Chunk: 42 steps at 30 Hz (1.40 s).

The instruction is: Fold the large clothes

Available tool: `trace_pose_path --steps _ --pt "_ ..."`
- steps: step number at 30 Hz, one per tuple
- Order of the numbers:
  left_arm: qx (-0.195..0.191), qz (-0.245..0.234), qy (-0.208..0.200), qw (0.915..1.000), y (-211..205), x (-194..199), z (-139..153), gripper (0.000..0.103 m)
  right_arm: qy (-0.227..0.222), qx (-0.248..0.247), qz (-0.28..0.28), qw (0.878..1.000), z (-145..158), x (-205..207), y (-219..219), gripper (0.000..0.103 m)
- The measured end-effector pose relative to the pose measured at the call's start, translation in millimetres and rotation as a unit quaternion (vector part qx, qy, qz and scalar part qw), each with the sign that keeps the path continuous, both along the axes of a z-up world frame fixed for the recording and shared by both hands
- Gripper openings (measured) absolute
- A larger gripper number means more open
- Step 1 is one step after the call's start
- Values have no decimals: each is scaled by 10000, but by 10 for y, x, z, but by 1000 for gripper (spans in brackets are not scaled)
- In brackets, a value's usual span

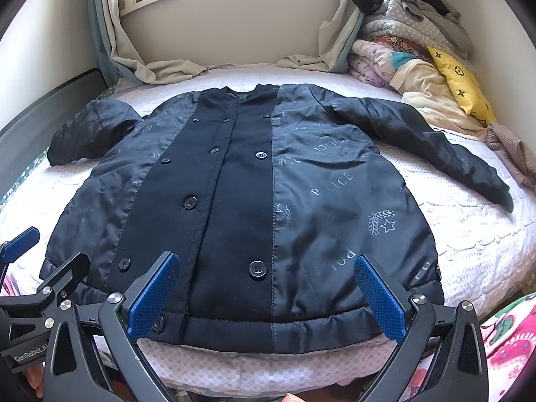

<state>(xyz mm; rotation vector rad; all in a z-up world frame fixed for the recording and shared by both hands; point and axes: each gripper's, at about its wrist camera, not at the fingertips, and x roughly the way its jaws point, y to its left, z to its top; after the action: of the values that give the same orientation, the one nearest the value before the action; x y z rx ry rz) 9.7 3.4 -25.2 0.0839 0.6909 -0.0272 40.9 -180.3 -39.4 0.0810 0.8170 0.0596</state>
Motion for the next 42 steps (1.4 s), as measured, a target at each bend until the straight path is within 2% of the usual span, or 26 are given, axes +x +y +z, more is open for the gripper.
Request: trace_pose_path --steps 6,10,15,20,25,29,42 --pt "29 -73 -78 9999 -29 -92 81 103 9 -111 31 9999 42 -16 -1 103" --pt "155 -75 10 9999 -42 -60 146 103 7 -246 91 9997 141 -6 15 103" --pt "-16 -51 337 9994 30 79 178 103 108 -356 280 9989 233 116 73 103" --pt "86 22 678 9977 90 165 201 103 353 -399 479 9974 285 253 127 103" --pt "-9 203 909 9957 186 278 223 103 494 -486 593 9958 295 401 148 103" --pt "-94 284 1131 9931 219 387 208 103 653 -374 588 9954 278 531 114 103" --pt "-202 325 1354 9901 203 521 150 103 859 -321 575 9941 180 727 64 103"
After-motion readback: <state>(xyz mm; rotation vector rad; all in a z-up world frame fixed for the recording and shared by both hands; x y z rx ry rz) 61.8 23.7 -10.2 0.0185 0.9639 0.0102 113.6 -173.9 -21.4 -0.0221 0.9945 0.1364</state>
